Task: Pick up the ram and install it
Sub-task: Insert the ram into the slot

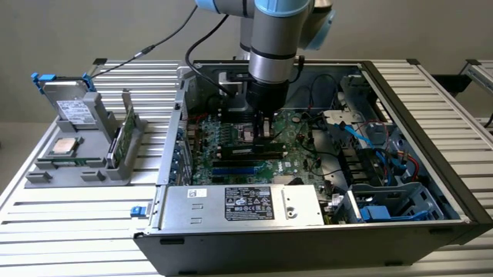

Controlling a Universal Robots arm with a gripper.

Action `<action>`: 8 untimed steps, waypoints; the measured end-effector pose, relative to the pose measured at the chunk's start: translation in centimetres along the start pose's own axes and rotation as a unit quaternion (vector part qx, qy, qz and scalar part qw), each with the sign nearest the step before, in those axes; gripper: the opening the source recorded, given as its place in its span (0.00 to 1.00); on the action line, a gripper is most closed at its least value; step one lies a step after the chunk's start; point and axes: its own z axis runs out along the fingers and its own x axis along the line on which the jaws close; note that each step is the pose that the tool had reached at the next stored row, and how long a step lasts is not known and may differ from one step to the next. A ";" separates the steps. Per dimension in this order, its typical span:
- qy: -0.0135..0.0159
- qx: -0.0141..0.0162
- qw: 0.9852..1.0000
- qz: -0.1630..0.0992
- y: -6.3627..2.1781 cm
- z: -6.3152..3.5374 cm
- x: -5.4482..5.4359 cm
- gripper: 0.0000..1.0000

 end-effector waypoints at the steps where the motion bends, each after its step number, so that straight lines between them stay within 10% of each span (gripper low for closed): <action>1: 0.000 -0.002 1.000 0.000 -0.03 0.00 0.0 0.14; 8: 0.000 -0.021 1.000 -0.003 -0.52 -0.13 0.0 0.14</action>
